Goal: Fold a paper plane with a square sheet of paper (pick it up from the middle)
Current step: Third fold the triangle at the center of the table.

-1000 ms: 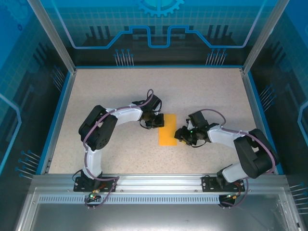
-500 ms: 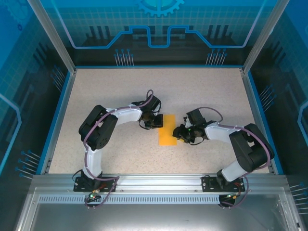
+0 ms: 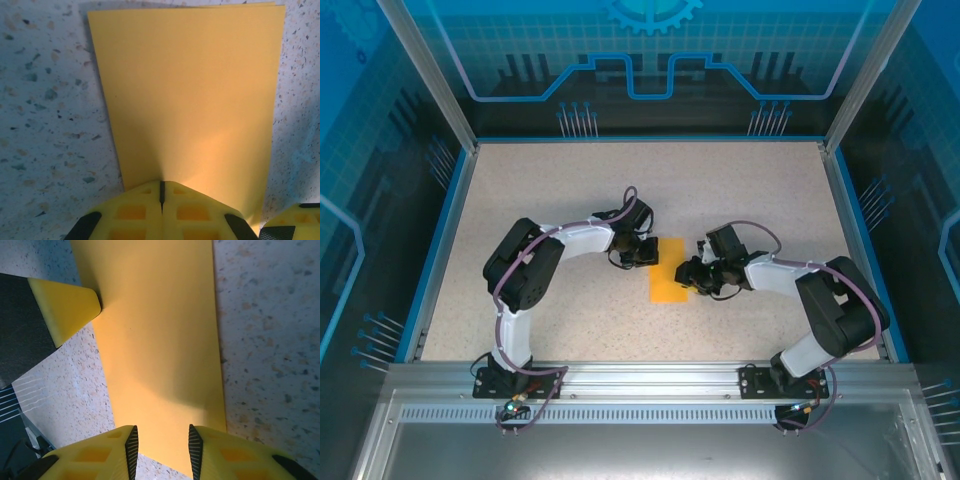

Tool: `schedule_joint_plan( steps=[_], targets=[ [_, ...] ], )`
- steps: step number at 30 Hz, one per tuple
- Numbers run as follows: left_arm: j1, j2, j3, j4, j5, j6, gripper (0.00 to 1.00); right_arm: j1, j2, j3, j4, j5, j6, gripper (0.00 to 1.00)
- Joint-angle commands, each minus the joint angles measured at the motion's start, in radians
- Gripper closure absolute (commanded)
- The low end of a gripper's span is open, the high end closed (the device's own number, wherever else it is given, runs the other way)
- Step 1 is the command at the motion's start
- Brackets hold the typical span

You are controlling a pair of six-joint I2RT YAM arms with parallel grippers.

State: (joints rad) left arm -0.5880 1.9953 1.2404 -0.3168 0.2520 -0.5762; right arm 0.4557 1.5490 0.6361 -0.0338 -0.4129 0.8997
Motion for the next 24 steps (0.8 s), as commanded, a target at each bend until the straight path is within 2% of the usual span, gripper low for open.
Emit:
schedule_joint_plan(
  steps=[1,4,8,14,24],
  targets=[
    [0.002,0.04,-0.048,-0.058,-0.031,0.009,0.93,0.011,-0.007,0.049,-0.063,0.022,-0.027,0.65],
    [0.003,0.039,-0.049,-0.057,-0.031,0.007,0.93,0.008,-0.004,0.101,-0.187,0.149,-0.075,0.65],
    [0.003,0.037,-0.05,-0.057,-0.029,0.007,0.94,-0.002,0.025,0.138,-0.21,0.18,-0.104,0.65],
    [0.003,0.036,-0.05,-0.056,-0.025,0.005,0.94,0.001,0.09,0.15,-0.199,0.176,-0.109,0.66],
    [0.004,0.033,-0.044,-0.063,-0.027,0.007,0.94,0.026,0.109,0.108,-0.096,0.056,-0.095,0.71]
  ],
)
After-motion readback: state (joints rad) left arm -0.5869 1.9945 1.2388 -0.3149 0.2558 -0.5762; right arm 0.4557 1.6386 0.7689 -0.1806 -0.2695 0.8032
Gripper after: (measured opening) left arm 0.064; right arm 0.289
